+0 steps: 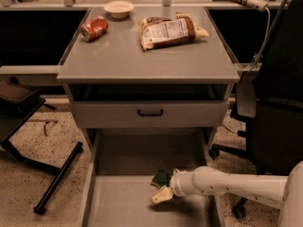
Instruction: Pick sponge from middle drawer and place on counter
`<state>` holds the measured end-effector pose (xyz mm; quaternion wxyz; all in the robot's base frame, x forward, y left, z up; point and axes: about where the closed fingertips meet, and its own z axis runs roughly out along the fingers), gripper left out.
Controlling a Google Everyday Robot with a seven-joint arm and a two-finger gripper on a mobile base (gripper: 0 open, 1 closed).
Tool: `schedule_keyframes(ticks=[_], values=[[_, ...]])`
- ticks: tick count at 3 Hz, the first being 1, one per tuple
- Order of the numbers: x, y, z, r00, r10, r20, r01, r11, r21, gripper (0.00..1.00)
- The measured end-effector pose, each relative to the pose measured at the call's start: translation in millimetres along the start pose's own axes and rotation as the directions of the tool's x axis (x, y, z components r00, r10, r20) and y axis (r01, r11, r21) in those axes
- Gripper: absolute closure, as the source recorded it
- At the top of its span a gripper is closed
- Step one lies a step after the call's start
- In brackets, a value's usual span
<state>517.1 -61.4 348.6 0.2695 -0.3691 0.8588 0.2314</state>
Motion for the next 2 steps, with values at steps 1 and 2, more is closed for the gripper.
schedule_keyframes(ticks=[1,2], values=[[0.0,0.0,0.0,1.0,0.0,0.0,0.0,1.0,0.0,0.18],[-0.1,0.1,-0.1,1.0,0.0,0.0,0.0,1.0,0.0,0.42]])
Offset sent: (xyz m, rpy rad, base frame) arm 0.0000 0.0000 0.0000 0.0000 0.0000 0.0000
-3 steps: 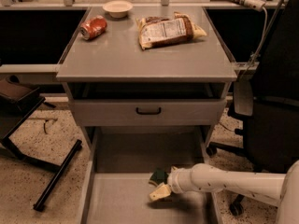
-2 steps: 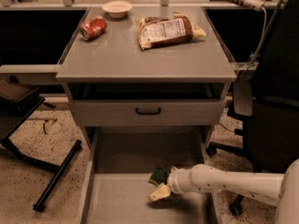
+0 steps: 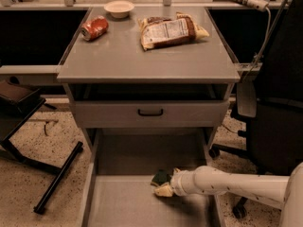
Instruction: Pick sponge from middle drawer and place on counter
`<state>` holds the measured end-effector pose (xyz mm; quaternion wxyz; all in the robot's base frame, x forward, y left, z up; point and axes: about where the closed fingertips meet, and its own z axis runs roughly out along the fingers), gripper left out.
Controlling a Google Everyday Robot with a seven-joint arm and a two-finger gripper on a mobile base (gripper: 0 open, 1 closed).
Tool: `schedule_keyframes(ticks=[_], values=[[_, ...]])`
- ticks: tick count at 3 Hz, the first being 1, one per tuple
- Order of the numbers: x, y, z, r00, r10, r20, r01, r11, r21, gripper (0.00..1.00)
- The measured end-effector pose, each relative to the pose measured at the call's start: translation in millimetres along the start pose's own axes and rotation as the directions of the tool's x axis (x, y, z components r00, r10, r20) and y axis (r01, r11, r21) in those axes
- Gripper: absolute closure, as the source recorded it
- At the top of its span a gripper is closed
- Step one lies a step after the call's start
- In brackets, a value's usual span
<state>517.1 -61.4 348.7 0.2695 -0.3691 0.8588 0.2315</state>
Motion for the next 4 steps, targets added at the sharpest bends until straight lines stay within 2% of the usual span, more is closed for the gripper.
schedule_keyframes(ticks=[2,3,4], values=[[-7.2,0.8,-7.9,1.0,0.0,0.0,0.0,1.0,0.0,0.88],[-35.8,8.0,-42.6,1.0,-0.01,0.021,0.01,0.9999,-0.006,1.0],[-91.7,1.3,-89.9,0.998,-0.014,0.058,0.016,0.9994,-0.03,1.0]])
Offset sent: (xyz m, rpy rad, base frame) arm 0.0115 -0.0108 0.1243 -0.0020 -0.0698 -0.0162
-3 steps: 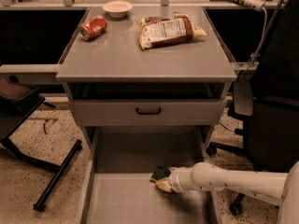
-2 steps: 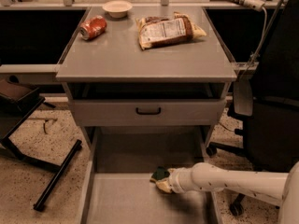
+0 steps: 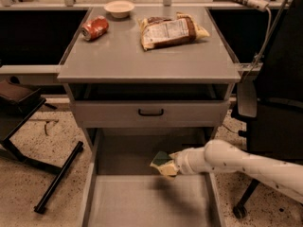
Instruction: Pick sponge from middle drawer and place on counter
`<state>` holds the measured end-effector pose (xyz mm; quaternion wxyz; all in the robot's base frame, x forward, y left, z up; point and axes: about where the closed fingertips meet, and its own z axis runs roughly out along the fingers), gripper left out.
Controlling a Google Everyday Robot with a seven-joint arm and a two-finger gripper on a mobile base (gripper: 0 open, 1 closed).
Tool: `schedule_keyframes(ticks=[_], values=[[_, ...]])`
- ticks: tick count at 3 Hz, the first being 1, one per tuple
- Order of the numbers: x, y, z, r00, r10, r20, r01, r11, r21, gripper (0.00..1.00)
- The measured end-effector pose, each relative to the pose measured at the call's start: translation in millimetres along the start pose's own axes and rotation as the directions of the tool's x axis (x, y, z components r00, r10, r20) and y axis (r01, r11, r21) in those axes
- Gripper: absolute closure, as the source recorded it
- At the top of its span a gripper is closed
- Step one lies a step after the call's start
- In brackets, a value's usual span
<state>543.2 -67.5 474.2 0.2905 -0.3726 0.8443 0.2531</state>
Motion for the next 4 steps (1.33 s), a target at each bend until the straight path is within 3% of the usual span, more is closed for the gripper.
schedule_keyframes(ticks=[1,2,3,4], values=[[-86.3,-26.8,-55.4,0.998,-0.027,0.052,0.029,0.9983,-0.049,1.0],[-86.1,-26.7,-55.3,0.998,-0.027,0.052,0.03,0.9983,-0.05,1.0],[-85.4,-23.7,-67.9,0.997,-0.059,0.053,0.059,0.9982,-0.002,1.0],[-79.2,-15.9,-113.4,0.997,-0.07,0.045,0.065,0.992,0.109,1.0]])
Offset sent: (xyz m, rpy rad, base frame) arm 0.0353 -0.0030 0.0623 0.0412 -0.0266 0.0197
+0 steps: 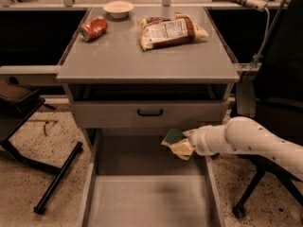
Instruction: Pick sponge from middle drawer and place on counter
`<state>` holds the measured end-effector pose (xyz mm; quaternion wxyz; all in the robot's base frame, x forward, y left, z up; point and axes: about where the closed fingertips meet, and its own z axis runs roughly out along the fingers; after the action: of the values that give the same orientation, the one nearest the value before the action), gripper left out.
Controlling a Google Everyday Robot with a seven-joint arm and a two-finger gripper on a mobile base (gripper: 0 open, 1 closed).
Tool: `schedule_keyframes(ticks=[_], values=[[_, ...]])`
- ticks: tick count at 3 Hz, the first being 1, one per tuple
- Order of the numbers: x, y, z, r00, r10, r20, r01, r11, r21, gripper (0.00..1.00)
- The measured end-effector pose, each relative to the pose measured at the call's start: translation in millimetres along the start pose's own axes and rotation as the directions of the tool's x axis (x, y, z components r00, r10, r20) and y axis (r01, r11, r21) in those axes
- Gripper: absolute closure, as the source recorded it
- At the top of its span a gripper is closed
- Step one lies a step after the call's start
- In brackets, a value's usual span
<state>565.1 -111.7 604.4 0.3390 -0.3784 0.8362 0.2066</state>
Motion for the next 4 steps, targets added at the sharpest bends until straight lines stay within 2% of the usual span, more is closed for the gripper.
schedule_keyframes(ticks=[1,2,3,4], values=[[-10.4,-4.2,-56.9,1.0,-0.006,0.0,0.006,0.9924,0.123,1.0],[-94.6,-28.8,-108.3,0.994,-0.104,-0.016,0.105,0.9806,0.165,1.0],[-112.6,-34.0,-116.8,0.992,-0.123,-0.016,0.124,0.9778,0.169,1.0],[-129.8,-40.2,-139.6,0.99,-0.137,-0.03,0.141,0.9712,0.192,1.0]])
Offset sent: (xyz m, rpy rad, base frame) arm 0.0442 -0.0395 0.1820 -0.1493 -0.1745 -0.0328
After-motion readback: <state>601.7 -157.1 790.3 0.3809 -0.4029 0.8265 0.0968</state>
